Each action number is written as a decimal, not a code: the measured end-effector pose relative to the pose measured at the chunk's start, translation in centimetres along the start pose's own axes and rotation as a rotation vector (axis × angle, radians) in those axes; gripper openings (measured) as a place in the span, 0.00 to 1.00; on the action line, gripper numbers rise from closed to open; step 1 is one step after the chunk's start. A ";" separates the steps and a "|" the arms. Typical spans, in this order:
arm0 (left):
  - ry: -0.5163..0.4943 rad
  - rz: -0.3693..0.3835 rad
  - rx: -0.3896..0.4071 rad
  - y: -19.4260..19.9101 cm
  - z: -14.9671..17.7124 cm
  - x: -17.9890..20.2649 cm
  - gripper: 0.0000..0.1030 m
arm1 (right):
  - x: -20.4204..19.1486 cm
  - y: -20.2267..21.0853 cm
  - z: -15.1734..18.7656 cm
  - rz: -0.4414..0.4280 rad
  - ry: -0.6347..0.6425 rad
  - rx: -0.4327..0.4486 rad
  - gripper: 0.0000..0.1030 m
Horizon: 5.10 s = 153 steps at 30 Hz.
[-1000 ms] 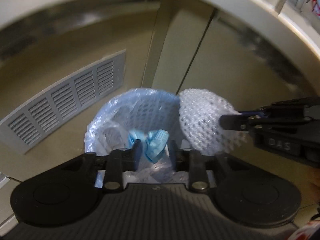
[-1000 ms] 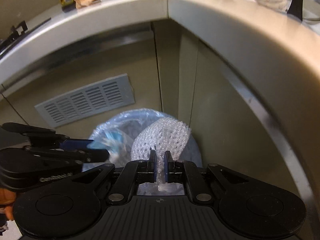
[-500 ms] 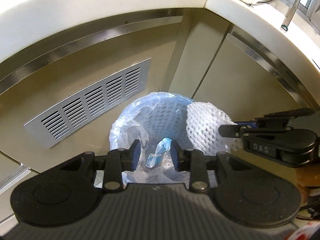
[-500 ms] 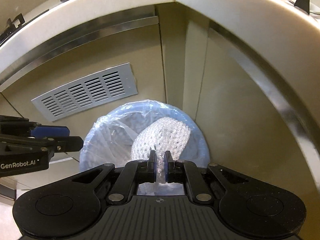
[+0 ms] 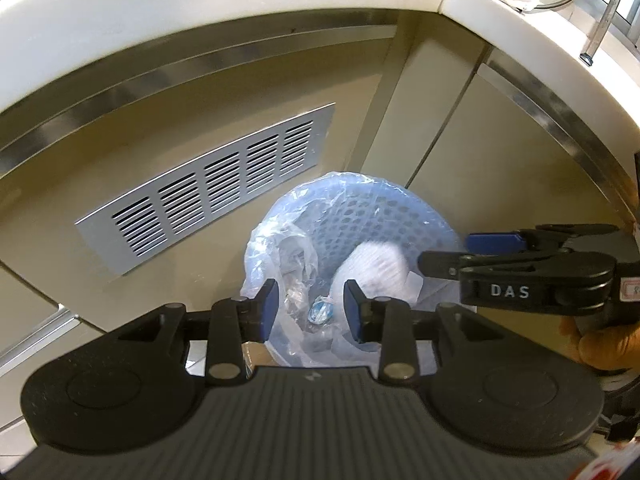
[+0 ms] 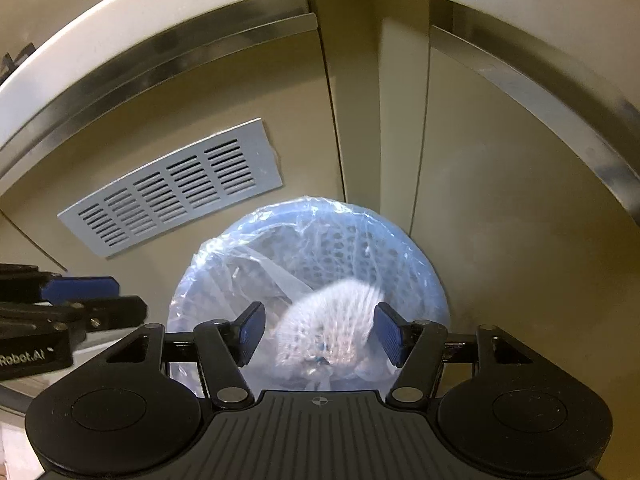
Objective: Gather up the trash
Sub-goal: 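Open both grippers to drop the mask and foam net into the bin, then grasp the white toothbrush with the left gripper while the right gripper grasps the crumpled tissue, then carry the toothbrush and tissue down over the trash bin with both grippers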
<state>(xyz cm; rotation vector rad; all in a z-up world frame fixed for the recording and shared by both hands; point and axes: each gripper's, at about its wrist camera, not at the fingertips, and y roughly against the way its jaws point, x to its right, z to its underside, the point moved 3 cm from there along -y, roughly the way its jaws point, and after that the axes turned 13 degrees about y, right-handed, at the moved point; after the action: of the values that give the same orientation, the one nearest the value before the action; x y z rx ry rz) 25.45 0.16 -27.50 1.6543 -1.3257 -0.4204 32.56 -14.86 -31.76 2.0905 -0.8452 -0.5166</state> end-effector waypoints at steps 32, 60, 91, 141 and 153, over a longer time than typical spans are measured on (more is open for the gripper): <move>-0.093 0.137 0.153 14.7 -7.1 5.2 0.40 | -2.7 19.2 -6.7 0.144 -0.188 0.197 0.59; -0.001 0.116 0.281 10.9 -17.5 9.2 0.51 | 9.9 19.9 -13.8 0.326 -0.181 0.324 0.59; 0.009 -0.069 0.194 -3.9 -24.9 14.5 0.21 | 26.0 5.6 -22.5 0.242 -0.026 0.263 0.71; -0.053 0.121 0.198 9.9 -13.2 9.1 0.17 | 7.3 20.1 -11.2 0.193 -0.140 0.380 0.24; -0.133 0.162 0.098 12.4 -5.8 5.5 0.17 | -0.6 19.5 -3.9 0.179 -0.195 0.282 0.24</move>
<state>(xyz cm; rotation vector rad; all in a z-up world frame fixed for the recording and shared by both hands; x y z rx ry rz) 24.68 -1.81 -12.88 1.6055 -1.5893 -0.3796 26.91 -21.18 -13.81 2.2121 -1.2683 -0.5349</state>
